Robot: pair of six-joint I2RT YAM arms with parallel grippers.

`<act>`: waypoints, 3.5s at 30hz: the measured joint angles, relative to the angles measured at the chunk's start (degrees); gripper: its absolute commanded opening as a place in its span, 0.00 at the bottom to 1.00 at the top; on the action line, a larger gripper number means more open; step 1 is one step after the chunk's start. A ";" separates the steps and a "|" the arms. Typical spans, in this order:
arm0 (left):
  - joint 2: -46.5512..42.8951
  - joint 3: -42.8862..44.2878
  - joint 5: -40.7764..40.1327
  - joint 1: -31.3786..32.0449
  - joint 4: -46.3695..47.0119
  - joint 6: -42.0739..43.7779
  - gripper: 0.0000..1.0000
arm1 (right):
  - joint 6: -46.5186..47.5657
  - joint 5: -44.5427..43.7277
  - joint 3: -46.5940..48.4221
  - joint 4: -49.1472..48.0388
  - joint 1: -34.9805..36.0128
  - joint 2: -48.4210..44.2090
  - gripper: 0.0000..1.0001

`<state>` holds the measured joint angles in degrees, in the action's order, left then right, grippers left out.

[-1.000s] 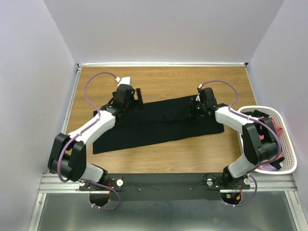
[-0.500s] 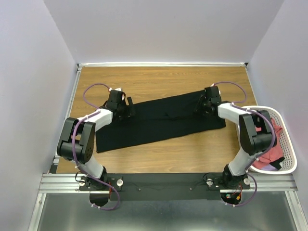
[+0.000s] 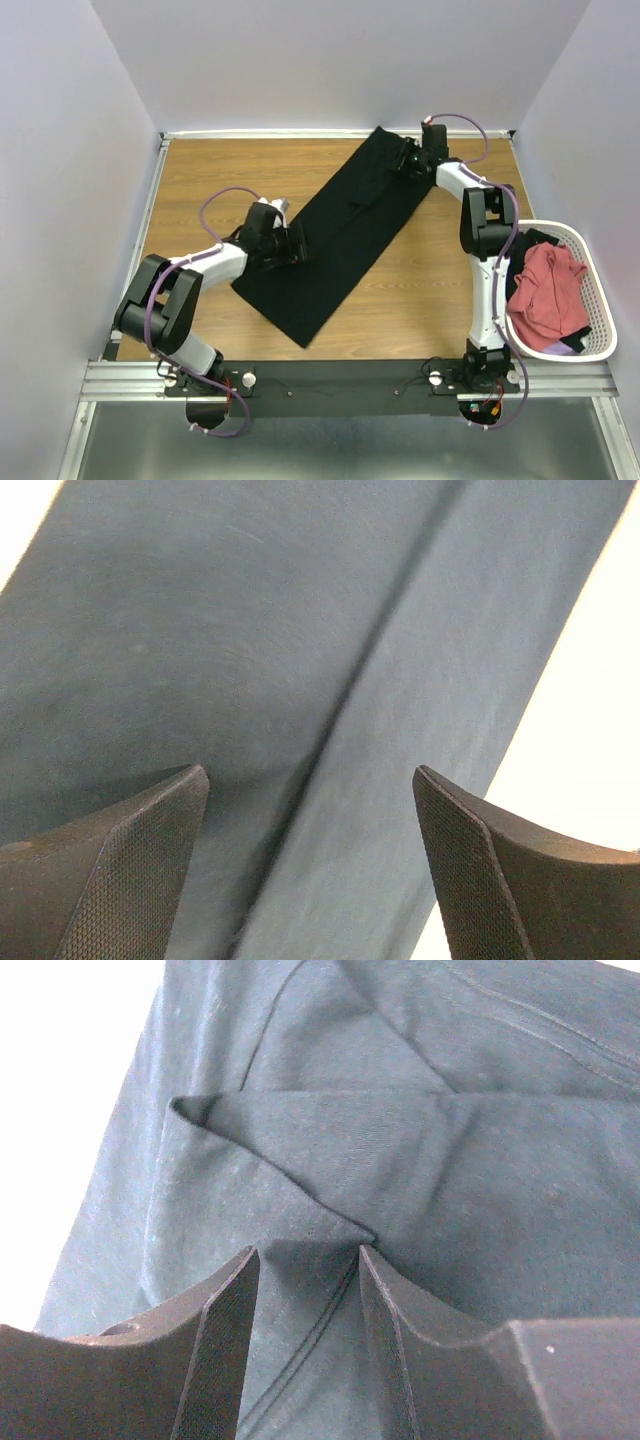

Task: Fold and stack the t-shirts
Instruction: Fold the tshirt

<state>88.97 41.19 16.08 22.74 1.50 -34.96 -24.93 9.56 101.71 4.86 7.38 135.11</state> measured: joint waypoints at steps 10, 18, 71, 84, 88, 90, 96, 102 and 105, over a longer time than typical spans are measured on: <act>-0.26 0.96 7.19 8.61 -5.14 -0.07 0.95 | 0.46 13.84 15.19 2.10 -0.17 10.01 0.54; -0.28 3.87 8.68 13.51 -13.70 1.38 0.98 | 2.12 16.70 15.19 3.72 -0.17 9.46 0.55; -35.67 -2.21 -12.52 -10.80 -10.86 15.47 0.98 | 10.14 17.59 -6.10 -1.09 1.16 -2.78 0.51; -32.02 -5.53 -1.01 -5.57 -10.47 11.43 0.98 | 15.23 14.58 -15.34 7.39 1.14 -13.90 0.58; -29.64 -4.52 -1.31 1.16 -13.62 10.03 0.98 | 10.95 13.53 -23.06 9.60 1.40 -25.81 0.63; -27.87 -3.91 -1.95 3.74 -15.13 9.38 0.98 | 8.26 11.10 -27.10 11.02 2.49 -33.20 0.65; -24.90 -3.02 -5.22 8.57 -20.20 7.52 0.98 | -0.20 -2.84 -40.54 20.24 18.82 -52.81 0.65; -22.12 -1.27 -8.28 12.44 -23.50 6.38 0.98 | -14.01 -9.18 -57.05 31.58 33.88 -61.77 0.64; -21.27 -1.14 -9.55 13.66 -24.39 5.75 0.95 | -20.52 -10.43 -61.00 36.94 38.49 -65.37 0.64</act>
<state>67.70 40.05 6.52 36.40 -22.90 -29.21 -45.45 -0.86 40.71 41.80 45.87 69.73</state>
